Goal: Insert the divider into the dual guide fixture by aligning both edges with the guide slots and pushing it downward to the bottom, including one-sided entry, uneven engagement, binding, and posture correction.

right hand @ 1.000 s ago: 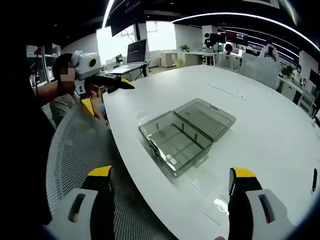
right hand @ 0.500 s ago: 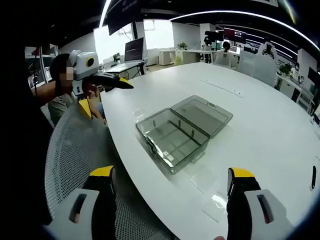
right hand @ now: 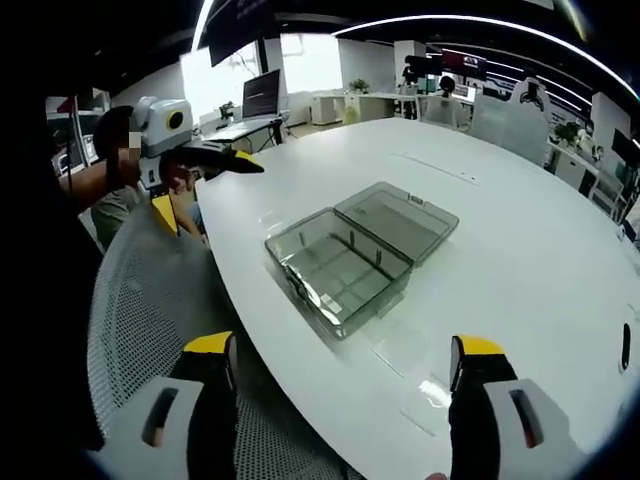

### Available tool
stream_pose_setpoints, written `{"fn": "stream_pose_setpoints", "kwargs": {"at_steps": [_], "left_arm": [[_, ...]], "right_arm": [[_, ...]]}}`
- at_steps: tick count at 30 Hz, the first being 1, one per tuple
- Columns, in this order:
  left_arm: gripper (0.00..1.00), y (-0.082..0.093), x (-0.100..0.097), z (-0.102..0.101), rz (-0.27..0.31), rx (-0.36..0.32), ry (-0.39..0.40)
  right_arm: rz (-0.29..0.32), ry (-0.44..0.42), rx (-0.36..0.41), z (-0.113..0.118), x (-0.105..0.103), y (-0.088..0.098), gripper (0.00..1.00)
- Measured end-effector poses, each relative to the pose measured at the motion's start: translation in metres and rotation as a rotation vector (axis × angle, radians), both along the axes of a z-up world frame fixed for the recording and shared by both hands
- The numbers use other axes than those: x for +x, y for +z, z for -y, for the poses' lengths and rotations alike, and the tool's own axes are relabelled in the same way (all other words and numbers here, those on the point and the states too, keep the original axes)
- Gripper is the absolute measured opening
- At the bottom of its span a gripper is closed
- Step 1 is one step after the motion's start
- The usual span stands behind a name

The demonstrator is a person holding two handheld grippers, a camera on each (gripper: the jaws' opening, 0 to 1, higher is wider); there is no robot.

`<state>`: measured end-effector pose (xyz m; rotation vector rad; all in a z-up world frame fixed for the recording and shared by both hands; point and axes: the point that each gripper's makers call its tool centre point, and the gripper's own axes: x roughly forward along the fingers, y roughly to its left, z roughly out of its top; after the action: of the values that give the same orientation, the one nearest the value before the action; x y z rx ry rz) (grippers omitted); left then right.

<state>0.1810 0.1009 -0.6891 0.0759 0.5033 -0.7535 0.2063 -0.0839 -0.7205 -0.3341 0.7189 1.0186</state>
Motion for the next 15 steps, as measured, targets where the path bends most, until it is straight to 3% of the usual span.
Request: {"fn": "stream_pose_setpoints", "kwargs": {"at_steps": [15], "left_arm": [[0.99, -0.004, -0.002, 0.015, -0.008, -0.014, -0.031]], "right_arm": [[-0.022, -0.026, -0.052, 0.012, 0.001, -0.009, 0.8]]}}
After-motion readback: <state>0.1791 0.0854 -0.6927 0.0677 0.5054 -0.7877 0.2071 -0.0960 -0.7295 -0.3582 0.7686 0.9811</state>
